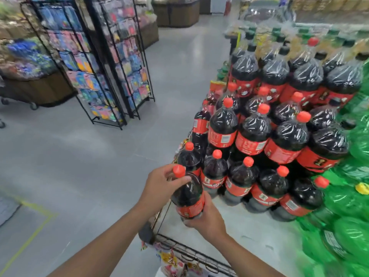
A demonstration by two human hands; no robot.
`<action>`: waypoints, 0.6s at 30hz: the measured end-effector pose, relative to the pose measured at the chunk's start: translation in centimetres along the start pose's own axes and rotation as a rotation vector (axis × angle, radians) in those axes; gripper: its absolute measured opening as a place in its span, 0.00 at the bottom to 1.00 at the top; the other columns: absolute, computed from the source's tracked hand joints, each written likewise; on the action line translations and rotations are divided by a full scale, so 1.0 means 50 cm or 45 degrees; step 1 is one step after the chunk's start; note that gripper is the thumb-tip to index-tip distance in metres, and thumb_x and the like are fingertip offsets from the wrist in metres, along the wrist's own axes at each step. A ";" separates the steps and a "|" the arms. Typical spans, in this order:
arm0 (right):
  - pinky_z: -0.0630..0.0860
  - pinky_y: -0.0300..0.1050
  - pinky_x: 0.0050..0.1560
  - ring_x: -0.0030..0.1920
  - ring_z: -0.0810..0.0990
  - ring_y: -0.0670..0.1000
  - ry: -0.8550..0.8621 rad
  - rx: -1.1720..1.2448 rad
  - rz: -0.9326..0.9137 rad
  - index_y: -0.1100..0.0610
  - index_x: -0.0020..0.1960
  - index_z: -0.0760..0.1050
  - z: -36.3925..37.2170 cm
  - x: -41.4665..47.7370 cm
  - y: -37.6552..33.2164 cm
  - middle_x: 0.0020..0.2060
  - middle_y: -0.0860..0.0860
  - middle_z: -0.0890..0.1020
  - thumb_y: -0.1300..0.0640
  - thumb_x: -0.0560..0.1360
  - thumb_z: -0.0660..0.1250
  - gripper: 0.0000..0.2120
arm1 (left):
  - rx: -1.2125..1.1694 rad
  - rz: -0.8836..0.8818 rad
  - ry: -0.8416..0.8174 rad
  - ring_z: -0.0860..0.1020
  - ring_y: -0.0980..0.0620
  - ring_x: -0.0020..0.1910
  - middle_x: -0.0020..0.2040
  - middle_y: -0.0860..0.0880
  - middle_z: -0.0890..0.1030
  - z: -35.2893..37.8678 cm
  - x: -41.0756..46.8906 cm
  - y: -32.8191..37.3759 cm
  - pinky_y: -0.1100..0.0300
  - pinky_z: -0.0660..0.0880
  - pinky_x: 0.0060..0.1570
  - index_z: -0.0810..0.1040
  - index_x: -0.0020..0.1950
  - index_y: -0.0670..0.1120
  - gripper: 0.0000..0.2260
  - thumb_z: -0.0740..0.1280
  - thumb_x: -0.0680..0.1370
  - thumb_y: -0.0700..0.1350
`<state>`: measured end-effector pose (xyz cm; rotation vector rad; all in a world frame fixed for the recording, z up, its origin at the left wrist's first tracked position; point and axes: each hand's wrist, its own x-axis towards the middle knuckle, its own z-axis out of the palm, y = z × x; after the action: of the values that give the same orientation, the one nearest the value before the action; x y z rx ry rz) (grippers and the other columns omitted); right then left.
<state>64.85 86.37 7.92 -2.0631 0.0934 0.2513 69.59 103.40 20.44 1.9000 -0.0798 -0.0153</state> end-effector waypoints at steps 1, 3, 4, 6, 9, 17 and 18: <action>0.74 0.37 0.46 0.55 0.79 0.39 0.008 0.016 0.029 0.34 0.70 0.62 0.014 0.011 0.000 0.56 0.33 0.80 0.46 0.56 0.81 0.48 | 0.041 0.024 -0.037 0.85 0.60 0.51 0.47 0.59 0.88 -0.002 0.012 -0.011 0.70 0.76 0.53 0.87 0.50 0.52 0.10 0.81 0.72 0.42; 0.75 0.36 0.48 0.56 0.80 0.40 0.051 0.051 0.092 0.34 0.69 0.63 0.044 0.031 0.007 0.56 0.34 0.81 0.47 0.56 0.82 0.46 | 0.116 0.058 -0.119 0.84 0.60 0.53 0.48 0.60 0.87 -0.008 0.037 -0.036 0.64 0.78 0.57 0.86 0.51 0.56 0.11 0.81 0.72 0.44; 0.75 0.34 0.48 0.55 0.80 0.39 0.070 0.065 0.127 0.33 0.67 0.63 0.057 0.040 0.008 0.56 0.35 0.81 0.48 0.57 0.82 0.45 | 0.141 0.064 -0.168 0.84 0.60 0.54 0.49 0.61 0.87 -0.014 0.049 -0.048 0.60 0.78 0.59 0.86 0.51 0.57 0.11 0.81 0.72 0.46; 0.75 0.32 0.46 0.54 0.80 0.39 0.095 0.086 0.200 0.33 0.66 0.63 0.081 0.054 0.004 0.55 0.36 0.82 0.50 0.59 0.82 0.43 | 0.178 0.058 -0.269 0.83 0.60 0.55 0.51 0.61 0.87 -0.025 0.075 -0.067 0.55 0.79 0.61 0.86 0.52 0.57 0.10 0.81 0.73 0.47; 0.75 0.37 0.45 0.51 0.81 0.45 0.135 0.076 0.300 0.42 0.69 0.64 0.112 0.080 -0.006 0.52 0.39 0.82 0.46 0.61 0.81 0.41 | 0.220 0.087 -0.405 0.83 0.62 0.55 0.51 0.62 0.86 -0.040 0.109 -0.091 0.57 0.80 0.60 0.86 0.52 0.57 0.10 0.81 0.73 0.47; 0.77 0.39 0.46 0.51 0.80 0.48 0.283 0.143 0.480 0.49 0.69 0.67 0.174 0.126 -0.007 0.52 0.45 0.81 0.54 0.66 0.81 0.36 | 0.317 0.169 -0.594 0.82 0.64 0.54 0.51 0.65 0.86 -0.060 0.165 -0.149 0.69 0.76 0.56 0.86 0.57 0.56 0.14 0.80 0.73 0.49; 0.76 0.37 0.46 0.52 0.80 0.49 0.291 0.159 0.490 0.51 0.70 0.67 0.176 0.128 -0.006 0.53 0.45 0.81 0.55 0.67 0.81 0.36 | 0.321 0.175 -0.606 0.82 0.65 0.54 0.51 0.65 0.85 -0.061 0.169 -0.153 0.70 0.76 0.56 0.86 0.56 0.58 0.14 0.80 0.73 0.49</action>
<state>69.90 94.46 2.66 -1.9303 0.6336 0.2362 78.54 108.21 14.41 2.1027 -0.5567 -0.3797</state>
